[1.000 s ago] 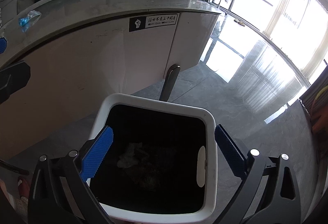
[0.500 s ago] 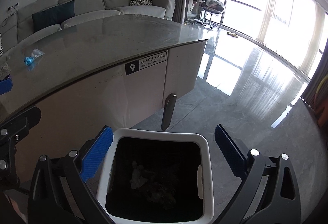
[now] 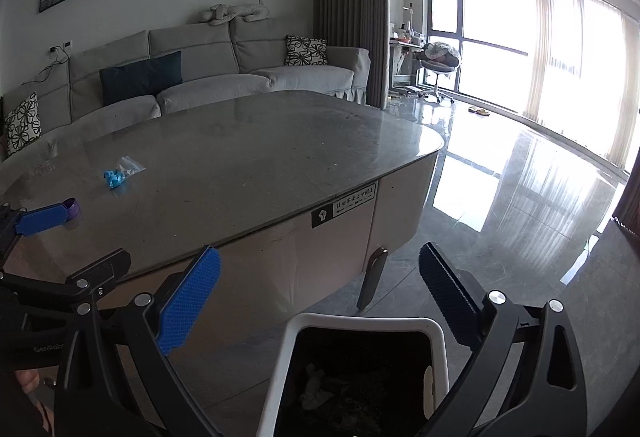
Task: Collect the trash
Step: 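Move both tools back to the table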
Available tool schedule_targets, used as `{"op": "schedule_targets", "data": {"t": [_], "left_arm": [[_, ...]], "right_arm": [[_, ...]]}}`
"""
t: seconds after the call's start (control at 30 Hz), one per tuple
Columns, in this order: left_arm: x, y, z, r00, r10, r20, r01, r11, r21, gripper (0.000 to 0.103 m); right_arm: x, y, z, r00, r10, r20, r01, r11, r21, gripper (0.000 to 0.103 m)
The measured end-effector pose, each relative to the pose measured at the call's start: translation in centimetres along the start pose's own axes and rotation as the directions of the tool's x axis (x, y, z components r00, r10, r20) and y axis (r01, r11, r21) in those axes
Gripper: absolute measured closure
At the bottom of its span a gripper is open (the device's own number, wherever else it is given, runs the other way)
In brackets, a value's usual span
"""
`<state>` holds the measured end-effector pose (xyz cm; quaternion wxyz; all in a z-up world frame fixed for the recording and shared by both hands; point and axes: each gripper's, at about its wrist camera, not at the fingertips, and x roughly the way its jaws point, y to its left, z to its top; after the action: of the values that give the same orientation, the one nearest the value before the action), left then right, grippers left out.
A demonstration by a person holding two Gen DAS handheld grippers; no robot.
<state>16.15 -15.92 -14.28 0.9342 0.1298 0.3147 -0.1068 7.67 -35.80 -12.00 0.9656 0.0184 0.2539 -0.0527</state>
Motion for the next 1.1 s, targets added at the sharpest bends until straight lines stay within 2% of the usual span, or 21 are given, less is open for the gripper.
{"op": "schedule_targets", "data": {"t": [0.13,0.23,0.53,0.83,1.1], "left_arm": [[-0.5,3.1,0.1,0.999,0.039,0.016,-0.038,0.998,-0.052,0.008],[-0.9,5.6,0.3,0.997,0.075,0.025,-0.072,0.993,-0.095,0.008],[0.5,13.1,-0.2,0.984,0.177,-0.012,-0.176,0.964,-0.2,0.007],[2.2,18.2,-0.1,0.976,0.216,-0.04,-0.219,0.944,-0.247,0.007],[5.3,21.8,-0.5,0.974,0.202,-0.101,-0.223,0.931,-0.289,0.007]], "right_arm": [[-1.2,1.4,1.5,0.997,0.032,0.073,-0.033,0.999,0.007,0.004],[-1.2,2.5,2.3,0.993,0.06,0.097,-0.061,0.998,0.005,0.004],[1.8,6.9,3.6,0.991,0.115,0.07,-0.115,0.993,-0.005,0.004],[4.2,11.5,4.2,0.982,0.182,0.041,-0.18,0.983,-0.043,0.004],[6.1,15.8,5.1,0.972,0.234,0.023,-0.23,0.967,-0.105,0.004]]}}
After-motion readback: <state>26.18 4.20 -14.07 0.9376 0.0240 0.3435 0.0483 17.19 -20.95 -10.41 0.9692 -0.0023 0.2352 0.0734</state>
